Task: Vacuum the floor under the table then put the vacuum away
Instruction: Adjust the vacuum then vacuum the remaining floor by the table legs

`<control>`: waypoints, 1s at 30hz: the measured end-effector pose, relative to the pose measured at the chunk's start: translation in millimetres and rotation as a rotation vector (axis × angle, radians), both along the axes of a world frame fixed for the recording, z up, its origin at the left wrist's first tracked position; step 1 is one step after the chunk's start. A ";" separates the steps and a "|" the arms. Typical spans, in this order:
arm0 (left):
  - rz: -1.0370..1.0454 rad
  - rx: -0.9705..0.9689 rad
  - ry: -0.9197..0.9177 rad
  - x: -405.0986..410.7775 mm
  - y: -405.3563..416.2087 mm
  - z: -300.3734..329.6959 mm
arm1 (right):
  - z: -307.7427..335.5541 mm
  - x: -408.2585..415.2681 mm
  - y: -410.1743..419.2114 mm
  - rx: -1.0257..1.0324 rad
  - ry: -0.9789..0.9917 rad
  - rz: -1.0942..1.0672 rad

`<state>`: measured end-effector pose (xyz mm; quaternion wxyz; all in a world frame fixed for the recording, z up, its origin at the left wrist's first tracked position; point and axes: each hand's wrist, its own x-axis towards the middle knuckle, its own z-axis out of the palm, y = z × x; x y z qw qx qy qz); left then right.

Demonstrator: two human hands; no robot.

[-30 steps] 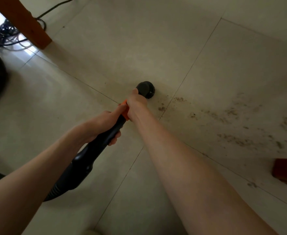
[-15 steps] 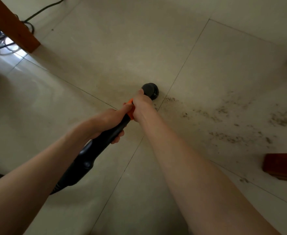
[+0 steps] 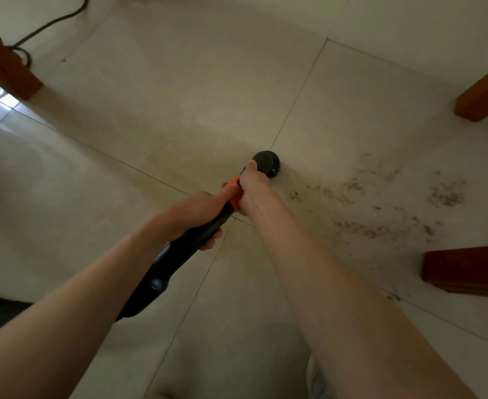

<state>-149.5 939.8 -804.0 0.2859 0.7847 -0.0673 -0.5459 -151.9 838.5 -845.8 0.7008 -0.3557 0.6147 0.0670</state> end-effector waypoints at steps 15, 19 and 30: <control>-0.123 -0.029 -0.042 -12.1 -21.7 -11.2 | -4.7 -26.0 -21.6 -0.034 -0.034 -0.183; -0.137 -0.029 -0.046 -13.0 -17.8 -15.2 | -7.1 -29.3 -15.7 -0.050 -0.027 -0.255; 0.072 0.025 -0.148 27.8 43.4 -16.9 | -6.7 28.1 45.9 0.035 -0.126 -0.033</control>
